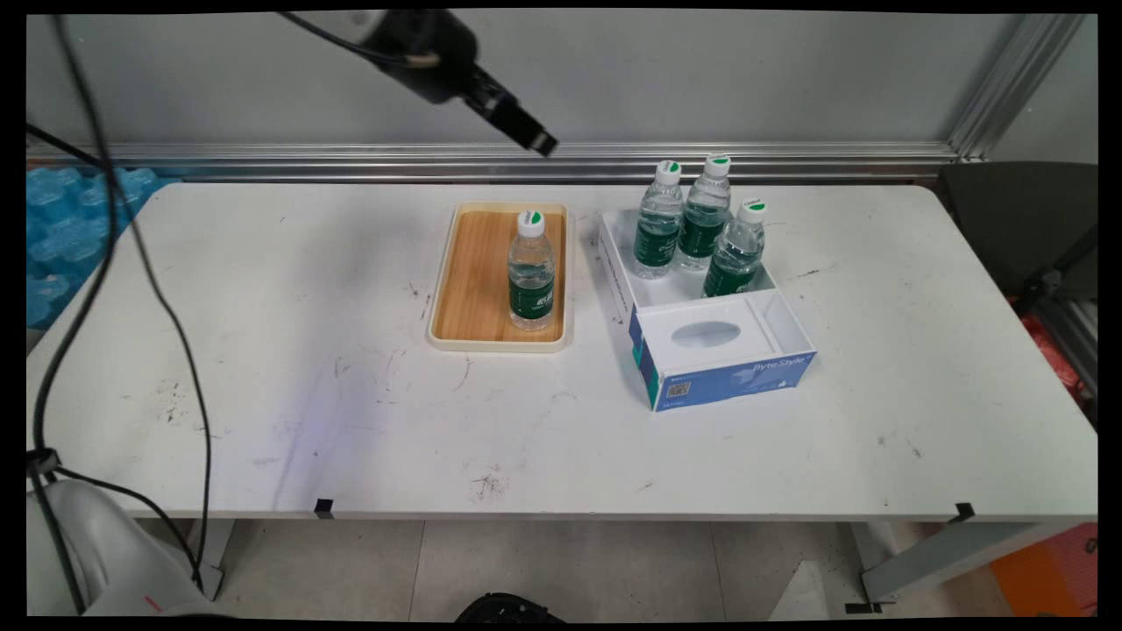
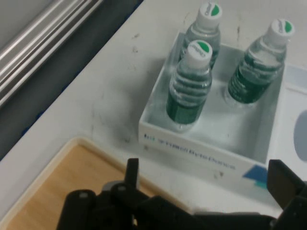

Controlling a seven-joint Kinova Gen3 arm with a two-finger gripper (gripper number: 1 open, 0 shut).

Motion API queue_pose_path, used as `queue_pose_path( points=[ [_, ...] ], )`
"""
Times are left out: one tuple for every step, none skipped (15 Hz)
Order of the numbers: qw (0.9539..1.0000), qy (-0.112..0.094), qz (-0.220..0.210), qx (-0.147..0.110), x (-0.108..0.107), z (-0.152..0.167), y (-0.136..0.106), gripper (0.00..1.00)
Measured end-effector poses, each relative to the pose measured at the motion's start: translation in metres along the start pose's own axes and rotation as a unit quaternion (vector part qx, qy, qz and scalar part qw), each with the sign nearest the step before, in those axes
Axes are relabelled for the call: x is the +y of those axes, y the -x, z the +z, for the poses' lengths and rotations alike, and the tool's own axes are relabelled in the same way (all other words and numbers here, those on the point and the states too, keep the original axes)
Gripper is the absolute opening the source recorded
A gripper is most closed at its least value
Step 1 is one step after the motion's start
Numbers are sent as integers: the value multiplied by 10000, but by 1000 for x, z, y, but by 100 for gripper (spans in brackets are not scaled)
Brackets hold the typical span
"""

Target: Pick up the green bottle from the white box

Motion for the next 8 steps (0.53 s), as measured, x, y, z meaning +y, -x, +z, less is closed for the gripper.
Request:
queue_pose_path(
  points=[
    [10000, -1, 13, -6, 1, 13, -5, 100],
    [10000, 7, 38, -24, 3, 29, -10, 100],
    [10000, 18, 60, -37, 4, 44, -14, 100],
    [10000, 30, 75, -52, 6, 58, -17, 100],
    [9999, 37, 86, -62, 7, 67, -19, 100],
    [9999, 48, 99, -77, 8, 81, -22, 100],
    [9999, 59, 116, -101, 9, 96, -25, 100],
    [9998, 72, 135, -128, 10, 111, -27, 100]
  ],
)
